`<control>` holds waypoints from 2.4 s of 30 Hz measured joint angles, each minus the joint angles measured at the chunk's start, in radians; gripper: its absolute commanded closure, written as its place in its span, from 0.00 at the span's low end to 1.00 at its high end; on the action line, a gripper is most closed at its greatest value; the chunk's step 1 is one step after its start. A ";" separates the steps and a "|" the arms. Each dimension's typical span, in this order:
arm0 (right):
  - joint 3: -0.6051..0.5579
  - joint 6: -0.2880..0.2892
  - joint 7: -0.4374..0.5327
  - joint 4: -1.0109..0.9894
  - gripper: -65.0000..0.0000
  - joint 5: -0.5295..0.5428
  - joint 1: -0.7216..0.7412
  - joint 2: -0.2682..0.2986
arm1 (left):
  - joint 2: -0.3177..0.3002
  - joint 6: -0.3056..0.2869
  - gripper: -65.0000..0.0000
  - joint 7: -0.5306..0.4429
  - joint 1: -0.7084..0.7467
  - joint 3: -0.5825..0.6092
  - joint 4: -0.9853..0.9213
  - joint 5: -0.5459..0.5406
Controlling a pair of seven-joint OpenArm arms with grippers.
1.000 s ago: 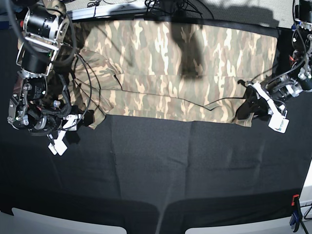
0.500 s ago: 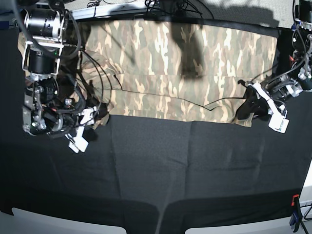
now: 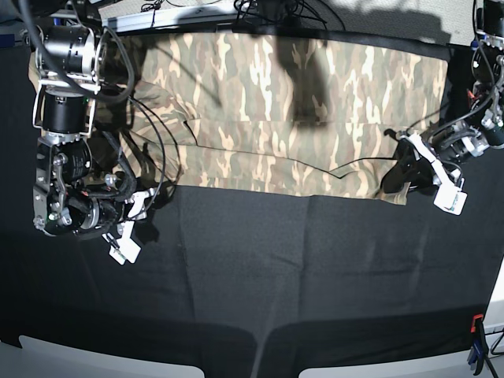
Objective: Layout the t-shirt on the table in an organized manner, then fold the t-shirt properly
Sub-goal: 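Smooth the folded shirt's side edge with the right gripper, then pull the shirt's end outward with the right gripper to flatten it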
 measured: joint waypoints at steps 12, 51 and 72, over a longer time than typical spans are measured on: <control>0.000 0.000 0.000 0.000 0.76 -0.018 0.000 -0.001 | 0.000 0.000 1.00 0.000 0.000 0.000 0.000 0.000; -0.001 0.063 -0.006 0.708 1.00 0.132 -0.450 -0.001 | 0.000 0.000 1.00 0.010 0.000 0.000 0.000 0.008; 0.505 0.064 -0.005 1.097 1.00 0.149 -0.996 -0.003 | 0.000 0.000 1.00 0.008 0.000 0.000 0.000 0.006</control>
